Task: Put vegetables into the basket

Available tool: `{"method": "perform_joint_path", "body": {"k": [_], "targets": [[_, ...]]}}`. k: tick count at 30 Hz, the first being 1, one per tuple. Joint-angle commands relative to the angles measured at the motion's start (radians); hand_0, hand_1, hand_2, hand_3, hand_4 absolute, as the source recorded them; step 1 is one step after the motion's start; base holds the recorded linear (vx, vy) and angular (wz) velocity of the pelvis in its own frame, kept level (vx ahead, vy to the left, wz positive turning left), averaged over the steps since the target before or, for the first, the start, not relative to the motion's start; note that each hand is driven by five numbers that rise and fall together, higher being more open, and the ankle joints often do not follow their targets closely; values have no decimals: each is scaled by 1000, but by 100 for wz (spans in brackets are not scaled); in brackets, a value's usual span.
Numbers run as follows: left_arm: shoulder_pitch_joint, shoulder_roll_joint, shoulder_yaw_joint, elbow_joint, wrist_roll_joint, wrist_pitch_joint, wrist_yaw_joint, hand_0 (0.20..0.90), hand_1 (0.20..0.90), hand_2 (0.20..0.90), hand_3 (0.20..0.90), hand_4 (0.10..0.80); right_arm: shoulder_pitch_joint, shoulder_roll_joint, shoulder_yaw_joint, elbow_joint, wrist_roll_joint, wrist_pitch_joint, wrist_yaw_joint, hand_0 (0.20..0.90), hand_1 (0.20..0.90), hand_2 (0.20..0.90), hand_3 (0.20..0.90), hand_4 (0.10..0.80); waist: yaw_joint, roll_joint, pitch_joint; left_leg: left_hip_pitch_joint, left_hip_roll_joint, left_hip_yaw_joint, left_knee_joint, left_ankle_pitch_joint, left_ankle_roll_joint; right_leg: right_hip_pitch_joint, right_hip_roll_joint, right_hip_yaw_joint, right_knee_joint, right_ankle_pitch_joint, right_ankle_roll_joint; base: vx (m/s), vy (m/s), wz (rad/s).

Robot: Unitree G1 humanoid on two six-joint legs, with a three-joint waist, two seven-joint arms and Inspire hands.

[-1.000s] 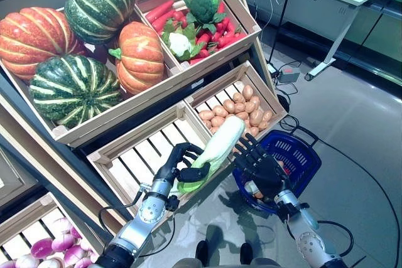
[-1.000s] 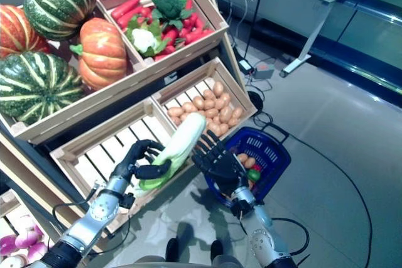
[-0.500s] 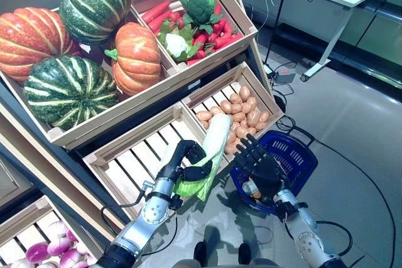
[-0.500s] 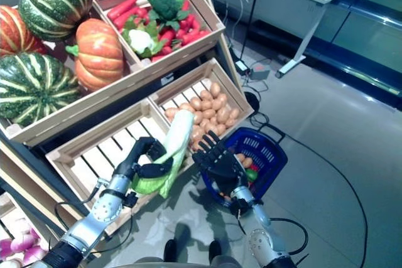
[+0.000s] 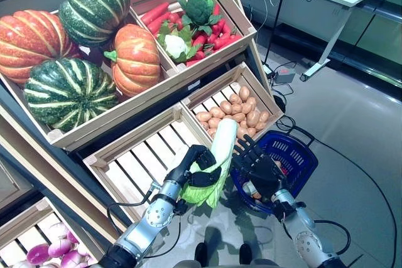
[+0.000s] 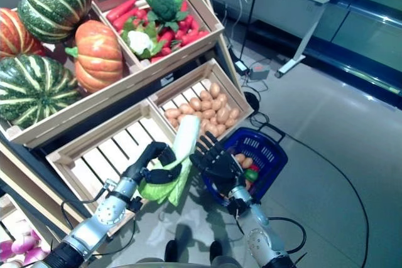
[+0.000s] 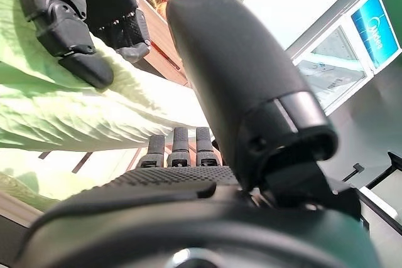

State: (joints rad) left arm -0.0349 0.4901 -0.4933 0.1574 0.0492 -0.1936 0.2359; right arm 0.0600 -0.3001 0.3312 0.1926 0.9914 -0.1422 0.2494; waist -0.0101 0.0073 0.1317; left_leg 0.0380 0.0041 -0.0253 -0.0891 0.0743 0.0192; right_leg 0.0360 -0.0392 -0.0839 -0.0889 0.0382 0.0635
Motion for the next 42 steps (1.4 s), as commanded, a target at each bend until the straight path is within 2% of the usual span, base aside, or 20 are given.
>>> {"method": "perform_joint_path", "body": {"k": [1,8,14,19,21,25,32,42], "targets": [[-125,7,18,-78,73,-200,61,300,300,300,300,400,-71,44,0,-95,70,-81,5,900,900,900,900,800,12,-26,-71,-9,4,-21,2,-49,3,9,-52,5,2,38,16,0,0,0],[-143,34,12,-120,140,-238,62,300,300,300,300,400,-71,41,7,-78,136,-13,74,900,900,900,900,800,15,-27,-75,-10,5,-21,2,-49,2,8,-54,1,2,38,17,0,0,0],[-157,58,3,-144,211,-283,89,300,300,300,300,400,-72,44,14,-30,265,148,133,900,900,900,900,800,21,-32,-82,-6,6,-24,2,-51,1,13,-55,-2,2,34,17,0,0,0],[-163,74,-1,-156,221,-285,90,300,300,300,300,400,-71,40,9,-3,312,206,161,900,900,900,900,800,24,-36,-82,-5,6,-27,2,-50,0,14,-55,-5,2,35,17,0,0,0],[-163,85,-3,-154,224,-296,85,300,300,300,300,400,-71,30,-2,26,319,256,181,900,900,900,900,800,24,-40,-84,-3,7,-27,2,-50,0,17,-56,-7,2,35,17,0,0,0],[-162,96,-5,-153,240,-313,99,300,300,300,300,400,-73,17,-11,52,322,279,190,900,900,900,900,800,25,-43,-86,-1,7,-29,2,-52,-1,18,-54,-8,2,35,18,0,0,0],[-173,107,-1,-151,295,-328,147,300,300,300,300,400,-76,24,-34,133,412,374,144,900,900,900,900,800,26,-49,-88,-1,10,-29,2,-50,-3,17,-52,-9,2,37,17,0,0,0],[-180,123,-4,-171,329,-338,177,300,300,300,300,400,-80,20,-68,229,401,367,131,900,900,900,900,800,26,-50,-86,-3,12,-31,2,-49,-3,17,-51,-10,2,37,16,0,0,0]]}}
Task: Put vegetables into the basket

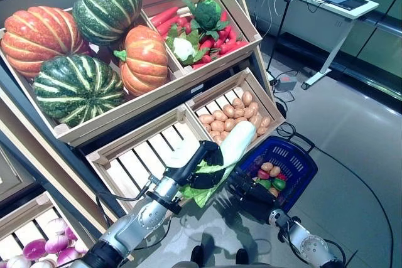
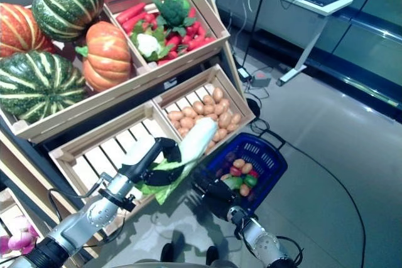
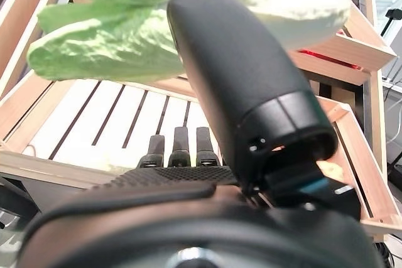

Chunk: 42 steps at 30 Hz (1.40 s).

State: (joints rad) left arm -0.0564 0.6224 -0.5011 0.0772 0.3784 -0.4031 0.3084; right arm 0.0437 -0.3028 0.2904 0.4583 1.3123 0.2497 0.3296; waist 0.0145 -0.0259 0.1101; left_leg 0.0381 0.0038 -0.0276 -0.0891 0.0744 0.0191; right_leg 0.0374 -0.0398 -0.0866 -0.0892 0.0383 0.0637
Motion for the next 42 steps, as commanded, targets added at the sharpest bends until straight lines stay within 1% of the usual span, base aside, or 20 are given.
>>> {"method": "perform_joint_path", "body": {"k": [1,6,9,17,18,23,29,33,38,42], "targets": [[-164,-11,2,-94,-1,-131,109,300,300,300,300,400,-69,25,-34,-16,84,-22,51,900,900,900,900,800,3,-16,-64,-5,12,-30,2,-48,-3,14,-50,-8,2,37,16,0,0,0],[-171,-17,-3,-101,-4,-127,92,300,300,300,300,400,-77,31,-40,11,100,-32,77,900,900,900,900,800,4,-14,-62,-6,11,-31,2,-48,-3,15,-49,-8,2,38,16,0,0,0],[-171,-16,-6,-110,-16,-116,64,300,300,300,300,400,-78,32,-37,-5,106,-56,96,900,900,900,900,800,4,-13,-59,-6,11,-33,2,-48,-3,13,-49,-6,2,39,15,-10,2,0],[-170,-14,-21,-97,-55,-112,16,300,300,300,300,400,-90,36,-39,-66,131,-153,153,900,900,900,900,800,0,-8,-58,-6,10,-30,2,-49,-2,11,-50,-1,2,40,18,0,0,0],[-171,-15,-23,-96,-70,-114,-7,300,300,300,300,400,-96,36,-43,-74,135,-168,175,900,900,900,900,800,1,-7,-57,-6,10,-30,2,-50,-2,11,-50,-1,2,40,18,0,0,0],[-175,-18,-44,-96,-101,-117,-75,300,300,300,300,400,-107,45,-51,-98,130,-199,195,900,900,900,900,800,-1,-3,-61,-7,9,-29,2,-52,0,9,-52,3,2,40,20,0,0,0],[-191,-17,-71,-93,-139,-95,-115,300,300,300,300,400,-123,43,-48,-113,140,-228,203,900,900,900,900,800,-2,-1,-61,-8,9,-30,2,-53,1,8,-52,6,2,39,21,0,0,0],[-194,-24,-84,-89,-180,-73,-161,300,300,300,300,400,-140,46,-47,-120,140,-272,228,900,900,900,900,800,-1,0,-59,-9,9,-30,2,-52,2,7,-54,7,2,40,22,0,0,0],[-194,-27,-91,-81,-207,-68,-198,300,300,300,300,400,-146,49,-49,-137,131,-282,238,900,900,900,900,800,-2,1,-58,-10,10,-28,2,-52,2,6,-54,8,2,40,22,0,0,0],[-198,-27,-97,-80,-223,-70,-242,300,300,300,300,400,-147,50,-50,-142,133,-265,248,900,900,900,900,800,-4,2,-60,-8,10,-25,2,-54,5,7,-53,10,3,38,23,0,0,0]]}}
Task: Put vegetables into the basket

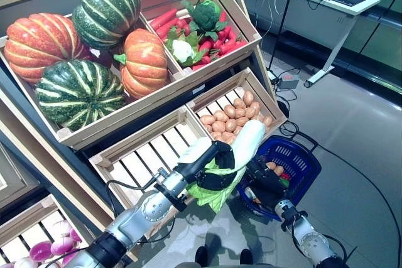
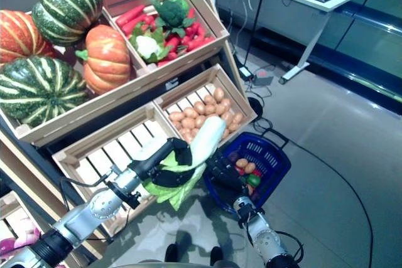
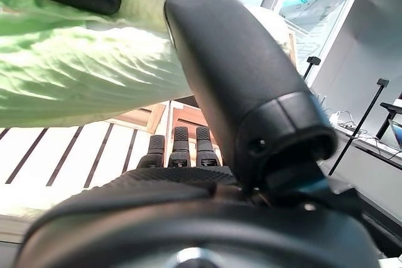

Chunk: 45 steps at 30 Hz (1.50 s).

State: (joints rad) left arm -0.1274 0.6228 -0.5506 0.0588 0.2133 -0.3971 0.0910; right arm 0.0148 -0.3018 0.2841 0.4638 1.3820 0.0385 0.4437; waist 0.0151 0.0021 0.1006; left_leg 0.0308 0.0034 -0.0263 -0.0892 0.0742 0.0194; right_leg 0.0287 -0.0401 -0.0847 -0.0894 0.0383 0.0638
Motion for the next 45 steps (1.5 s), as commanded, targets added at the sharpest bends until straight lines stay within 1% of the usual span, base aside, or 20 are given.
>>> {"method": "perform_joint_path", "body": {"k": [1,6,14,15,16,17,18,23,32,42,43,44,45], "targets": [[-127,-28,-48,-63,-59,-74,-30,300,300,300,300,400,-118,49,-43,-148,62,-51,133,900,900,900,900,800,-5,-26,-51,-1,11,-27,2,-54,5,15,-53,8,3,38,23,0,0,0],[-139,-16,-68,-68,-51,-73,-85,300,300,300,300,400,-121,38,-37,-149,65,-9,147,900,900,900,900,800,-8,-24,-49,0,12,-26,2,-52,5,14,-52,12,4,38,23,0,0,0],[-142,11,-63,-72,-92,-59,-143,300,300,300,300,400,-110,18,-30,-165,47,31,197,900,900,900,900,800,-11,-22,-48,1,13,-29,2,-51,5,14,-51,15,4,38,22,0,0,0],[-138,16,-59,-71,-98,-63,-151,300,300,300,300,400,-106,16,-28,-167,37,35,219,778,778,778,778,718,-9,-21,-48,1,14,-30,2,-50,4,15,-51,15,3,38,23,0,0,0],[-138,17,-59,-70,-101,-63,-155,300,300,300,300,400,-106,15,-27,-167,35,37,222,540,540,540,540,560,-9,-21,-48,0,14,-30,2,-50,4,15,-51,14,3,37,23,0,0,0],[-138,17,-57,-67,-106,-66,-164,300,300,300,300,400,-108,14,-27,-164,34,39,224,328,328,328,328,419,-8,-21,-49,1,14,-31,2,-50,4,15,-52,13,3,37,23,0,0,0],[-138,16,-56,-65,-107,-65,-171,300,300,300,300,400,-109,14,-26,-163,29,41,224,300,300,300,300,400,-8,-21,-49,1,14,-32,2,-50,3,16,-52,12,3,37,23,0,0,0],[-135,19,-59,-64,-103,-57,-181,300,300,300,300,400,-105,5,-21,-159,3,63,229,300,300,300,300,400,-8,-23,-50,2,16,-32,2,-50,3,17,-52,11,3,36,23,0,0,0],[-132,25,-54,-60,-105,-47,-171,300,300,300,300,400,-96,-3,-13,-154,-10,74,215,300,300,300,300,400,-7,-24,-48,-2,15,-35,2,-47,2,13,-51,10,2,39,23,0,0,0],[-105,-1,-38,-33,-134,-13,-184,300,300,300,300,400,-79,14,-12,-151,-2,67,207,300,300,300,300,400,-5,-25,-47,-1,16,-36,2,-46,3,15,-50,8,2,38,22,0,0,0],[-104,-4,-38,-31,-133,-10,-179,309,309,309,309,406,-79,16,-12,-149,-1,65,205,300,300,300,300,400,-5,-26,-47,-1,15,-36,2,-46,3,15,-49,8,2,38,21,0,0,0],[-103,-10,-37,-30,-130,-4,-171,627,627,627,627,618,-77,21,-10,-147,5,57,206,300,300,300,300,400,-5,-26,-45,-2,15,-35,2,-46,3,14,-49,8,2,38,21,0,0,0],[-103,-10,-36,-30,-129,-3,-171,789,789,789,789,726,-77,21,-10,-147,6,57,206,300,300,300,300,400,-5,-26,-45,-2,16,-36,2,-46,3,14,-49,8,2,38,21,0,0,0]]}}
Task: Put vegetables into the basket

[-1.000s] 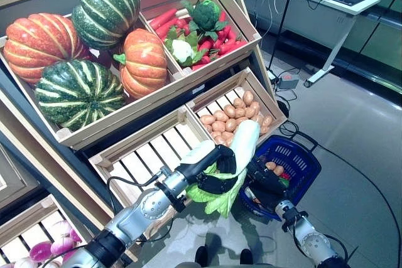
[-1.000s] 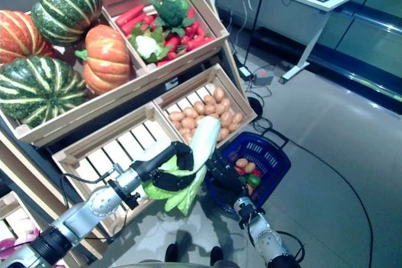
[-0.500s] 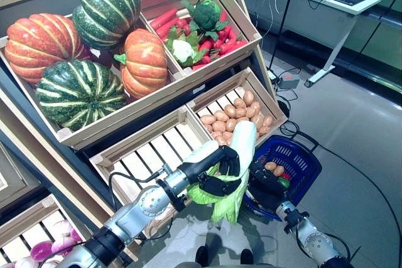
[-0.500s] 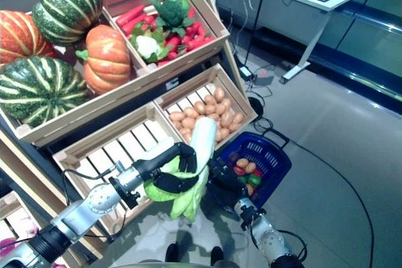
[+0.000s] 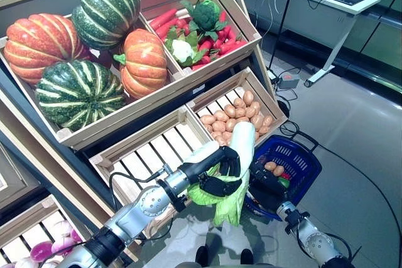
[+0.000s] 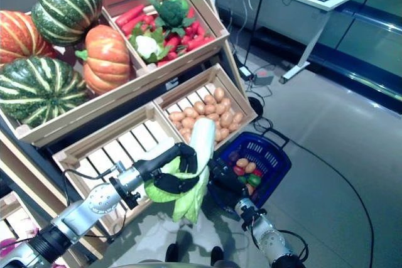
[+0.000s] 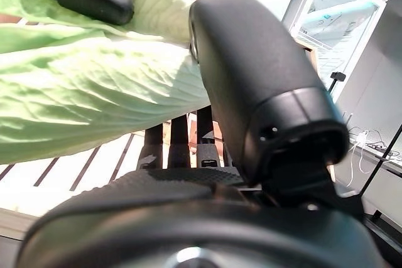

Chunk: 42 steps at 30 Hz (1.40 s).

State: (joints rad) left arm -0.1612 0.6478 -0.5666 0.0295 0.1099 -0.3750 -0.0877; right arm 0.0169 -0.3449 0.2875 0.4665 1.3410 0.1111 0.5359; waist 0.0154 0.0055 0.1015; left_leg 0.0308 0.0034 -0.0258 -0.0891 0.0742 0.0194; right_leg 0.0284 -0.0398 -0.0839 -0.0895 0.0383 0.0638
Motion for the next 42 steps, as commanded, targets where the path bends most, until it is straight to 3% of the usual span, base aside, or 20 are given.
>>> {"method": "perform_joint_path", "body": {"k": [1,9,42], "targets": [[-68,-38,-18,1,-26,-20,17,900,900,900,900,800,-79,66,-14,-151,52,-19,112,300,300,300,300,400,-5,-29,-45,-2,15,-37,2,-46,3,15,-49,8,2,38,20,0,0,0],[-49,-63,11,10,-87,14,20,900,900,900,900,800,-79,83,-25,-152,77,-50,109,300,300,300,300,400,-1,-29,-40,-3,16,-39,2,-44,2,15,-46,8,2,39,18,0,0,0],[15,-133,71,11,-241,63,49,900,900,900,900,800,-81,138,-170,-131,258,-333,-53,300,300,300,300,400,-2,-28,-21,-4,19,-30,2,-47,3,14,-44,14,4,44,13,0,0,0]]}}
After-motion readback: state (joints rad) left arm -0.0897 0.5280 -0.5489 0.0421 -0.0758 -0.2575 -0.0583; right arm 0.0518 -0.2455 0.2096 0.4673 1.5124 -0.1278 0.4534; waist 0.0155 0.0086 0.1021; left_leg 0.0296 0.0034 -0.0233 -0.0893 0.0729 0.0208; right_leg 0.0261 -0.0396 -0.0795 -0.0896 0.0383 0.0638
